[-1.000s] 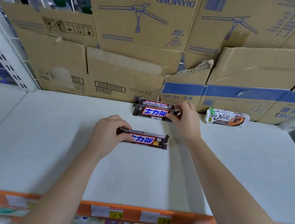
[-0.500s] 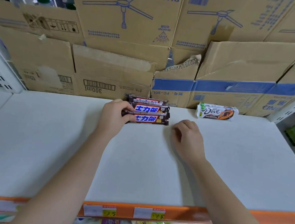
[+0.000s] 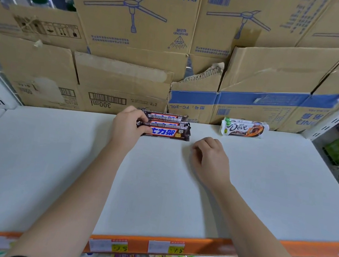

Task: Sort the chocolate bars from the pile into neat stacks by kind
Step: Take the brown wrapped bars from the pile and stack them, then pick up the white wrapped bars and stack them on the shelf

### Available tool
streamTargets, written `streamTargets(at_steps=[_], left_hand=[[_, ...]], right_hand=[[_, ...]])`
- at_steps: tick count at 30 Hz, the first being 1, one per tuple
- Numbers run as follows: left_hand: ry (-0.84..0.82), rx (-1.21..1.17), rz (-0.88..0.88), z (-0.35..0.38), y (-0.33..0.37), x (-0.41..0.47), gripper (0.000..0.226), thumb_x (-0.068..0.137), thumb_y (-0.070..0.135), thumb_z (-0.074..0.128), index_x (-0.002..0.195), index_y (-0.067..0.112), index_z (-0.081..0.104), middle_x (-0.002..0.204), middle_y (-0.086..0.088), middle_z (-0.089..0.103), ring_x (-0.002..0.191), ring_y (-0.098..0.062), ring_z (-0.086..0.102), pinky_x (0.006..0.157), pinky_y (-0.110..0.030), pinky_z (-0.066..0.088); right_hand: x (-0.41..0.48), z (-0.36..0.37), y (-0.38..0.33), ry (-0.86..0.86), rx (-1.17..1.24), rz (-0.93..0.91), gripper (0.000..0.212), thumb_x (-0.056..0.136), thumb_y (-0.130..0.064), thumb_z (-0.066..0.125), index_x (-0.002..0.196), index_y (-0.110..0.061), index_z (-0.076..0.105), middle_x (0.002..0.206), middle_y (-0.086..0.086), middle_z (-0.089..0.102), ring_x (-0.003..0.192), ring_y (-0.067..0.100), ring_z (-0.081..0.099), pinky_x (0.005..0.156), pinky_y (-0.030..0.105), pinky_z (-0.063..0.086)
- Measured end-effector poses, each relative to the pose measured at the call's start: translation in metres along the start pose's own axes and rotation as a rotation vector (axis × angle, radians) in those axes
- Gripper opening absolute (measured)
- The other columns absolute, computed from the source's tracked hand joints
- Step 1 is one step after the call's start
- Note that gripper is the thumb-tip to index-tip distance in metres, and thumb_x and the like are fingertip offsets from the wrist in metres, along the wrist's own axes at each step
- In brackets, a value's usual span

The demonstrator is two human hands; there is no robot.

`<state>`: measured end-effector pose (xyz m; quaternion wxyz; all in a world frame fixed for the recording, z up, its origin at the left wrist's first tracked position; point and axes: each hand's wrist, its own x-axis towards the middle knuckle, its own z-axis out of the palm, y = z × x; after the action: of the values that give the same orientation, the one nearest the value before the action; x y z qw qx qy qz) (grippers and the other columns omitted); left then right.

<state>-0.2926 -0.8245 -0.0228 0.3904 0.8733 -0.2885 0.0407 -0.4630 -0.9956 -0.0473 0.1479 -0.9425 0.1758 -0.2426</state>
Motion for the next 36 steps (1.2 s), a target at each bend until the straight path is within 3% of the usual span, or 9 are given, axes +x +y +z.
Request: streamTargets(at_steps=[4,9,13,16,20,28,36], left_hand=[[-0.008,0.049,0.010,-0.001,0.001,-0.002,0.024,0.069,0.022,0.081,0.086,0.011,0.068,0.092,-0.001,0.058,0.078,-0.019,0.055,0.064,-0.026,0.038],[0.023,0.031,0.026,-0.010,-0.003,-0.019,0.029,0.079,0.024,0.073,0.104,0.014,0.064,0.102,-0.002,0.059,0.086,-0.020,0.059,0.074,-0.035,0.050],[0.085,0.125,0.046,-0.030,-0.015,-0.045,0.017,0.088,0.026,0.062,0.100,0.015,0.065,0.099,0.000,0.062,0.087,-0.020,0.061,0.073,-0.035,0.050],[0.116,0.234,0.029,-0.050,-0.026,-0.070,0.023,0.090,0.031,0.053,0.100,0.015,0.066,0.098,0.000,0.065,0.089,-0.022,0.061,0.075,-0.034,0.049],[0.136,0.288,-0.027,-0.090,-0.044,-0.103,0.032,0.091,0.036,0.045,0.097,0.014,0.067,0.095,-0.002,0.067,0.088,-0.024,0.061,0.079,-0.033,0.047],[0.232,0.365,-0.146,-0.197,-0.114,-0.162,0.036,0.088,0.043,0.042,0.094,0.019,0.068,0.093,-0.001,0.067,0.087,-0.029,0.063,0.077,-0.044,0.049],[0.246,0.437,-0.174,-0.354,-0.214,-0.219,0.038,0.090,0.046,0.040,0.101,0.021,0.067,0.102,0.000,0.065,0.096,-0.027,0.058,0.082,-0.043,0.046]], right_hand=[[0.000,0.000,0.000,-0.005,0.003,0.001,0.005,0.080,-0.011,0.058,0.081,-0.011,0.064,0.082,0.003,0.062,0.080,0.025,0.053,0.058,0.027,0.039],[0.000,0.000,-0.001,0.004,0.064,-0.020,0.009,0.078,-0.005,0.059,0.084,-0.008,0.065,0.087,0.006,0.061,0.085,0.029,0.051,0.069,0.033,0.046],[0.007,0.000,-0.016,0.013,0.107,-0.098,0.009,0.080,-0.009,0.058,0.087,-0.008,0.065,0.091,0.006,0.063,0.089,0.029,0.052,0.078,0.031,0.041],[0.013,0.003,-0.047,-0.016,0.165,-0.150,0.012,0.080,-0.006,0.059,0.091,-0.008,0.065,0.095,0.008,0.063,0.090,0.029,0.052,0.077,0.033,0.042],[0.018,0.019,-0.104,-0.111,0.250,-0.279,0.021,0.078,-0.003,0.057,0.097,-0.006,0.065,0.097,0.012,0.064,0.093,0.034,0.056,0.077,0.034,0.043],[-0.002,0.071,-0.262,-0.215,0.364,-0.461,0.022,0.081,-0.004,0.060,0.102,-0.010,0.065,0.097,0.007,0.065,0.095,0.029,0.057,0.082,0.030,0.042],[-0.035,0.133,-0.454,-0.244,0.463,-0.477,0.018,0.084,-0.012,0.060,0.101,-0.012,0.067,0.095,0.005,0.065,0.094,0.026,0.058,0.084,0.025,0.040]])
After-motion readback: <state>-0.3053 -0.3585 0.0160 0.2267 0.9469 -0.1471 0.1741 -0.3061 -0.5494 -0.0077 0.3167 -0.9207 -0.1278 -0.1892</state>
